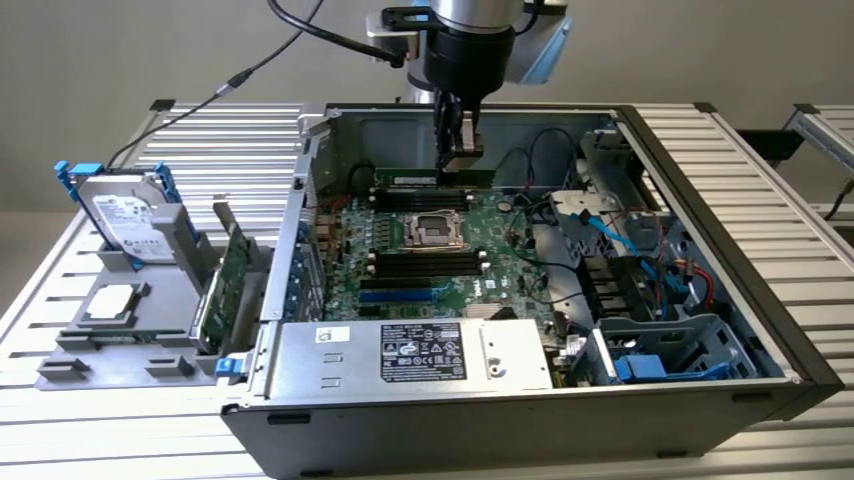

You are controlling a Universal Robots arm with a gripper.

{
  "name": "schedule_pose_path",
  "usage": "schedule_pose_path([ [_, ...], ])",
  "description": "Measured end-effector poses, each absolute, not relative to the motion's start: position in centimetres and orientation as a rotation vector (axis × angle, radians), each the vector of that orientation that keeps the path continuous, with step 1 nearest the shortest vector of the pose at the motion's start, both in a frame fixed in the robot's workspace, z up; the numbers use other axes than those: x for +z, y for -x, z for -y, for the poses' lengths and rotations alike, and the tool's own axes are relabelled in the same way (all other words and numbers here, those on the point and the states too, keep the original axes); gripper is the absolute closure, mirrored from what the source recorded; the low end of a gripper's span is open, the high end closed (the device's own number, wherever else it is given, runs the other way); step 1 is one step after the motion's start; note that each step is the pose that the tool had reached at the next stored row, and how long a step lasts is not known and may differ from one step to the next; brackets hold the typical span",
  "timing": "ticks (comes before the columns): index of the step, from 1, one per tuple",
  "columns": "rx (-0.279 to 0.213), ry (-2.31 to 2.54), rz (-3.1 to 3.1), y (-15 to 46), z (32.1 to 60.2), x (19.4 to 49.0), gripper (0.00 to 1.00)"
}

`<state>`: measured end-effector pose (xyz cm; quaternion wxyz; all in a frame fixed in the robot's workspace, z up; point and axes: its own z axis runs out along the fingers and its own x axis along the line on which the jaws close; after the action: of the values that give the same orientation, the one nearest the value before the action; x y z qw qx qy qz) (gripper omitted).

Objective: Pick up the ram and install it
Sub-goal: 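Insert the ram into the slot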

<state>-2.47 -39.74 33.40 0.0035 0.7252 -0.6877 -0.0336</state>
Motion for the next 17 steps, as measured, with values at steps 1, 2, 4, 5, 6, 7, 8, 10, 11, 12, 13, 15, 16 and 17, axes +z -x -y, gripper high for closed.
schedule_pose_path([
  [1,-0.105,-2.273,2.156,2.5,39.7,33.4,0.86],
  [2,-0.105,-2.273,2.156,2.5,39.7,33.3,0.86],
  [4,-0.104,-2.273,2.155,2.5,39.7,33.0,0.86],
  [5,-0.103,-2.272,2.154,2.5,39.7,32.8,0.86],
  [6,-0.102,-2.272,2.154,2.5,39.7,32.7,0.86],
  [7,-0.101,-2.271,2.154,2.5,39.8,32.5,0.86],
  [8,-0.100,-2.271,2.153,2.5,39.8,32.3,0.86],
  [10,-0.095,-2.269,2.153,2.5,39.8,32.1,0.86],
  [11,-0.089,-2.271,2.154,2.5,39.8,32.0,0.86],
  [12,-0.082,-2.273,2.156,2.5,39.8,31.9,0.86],
  [13,-0.077,-2.275,2.157,2.5,39.8,31.8,0.86],
  [15,-0.068,-2.277,2.159,2.5,39.8,31.5,0.86],
  [16,-0.065,-2.275,2.157,2.5,39.8,31.4,0.86],
  [17,-0.060,-2.273,2.156,2.6,39.8,31.4,0.86],
])
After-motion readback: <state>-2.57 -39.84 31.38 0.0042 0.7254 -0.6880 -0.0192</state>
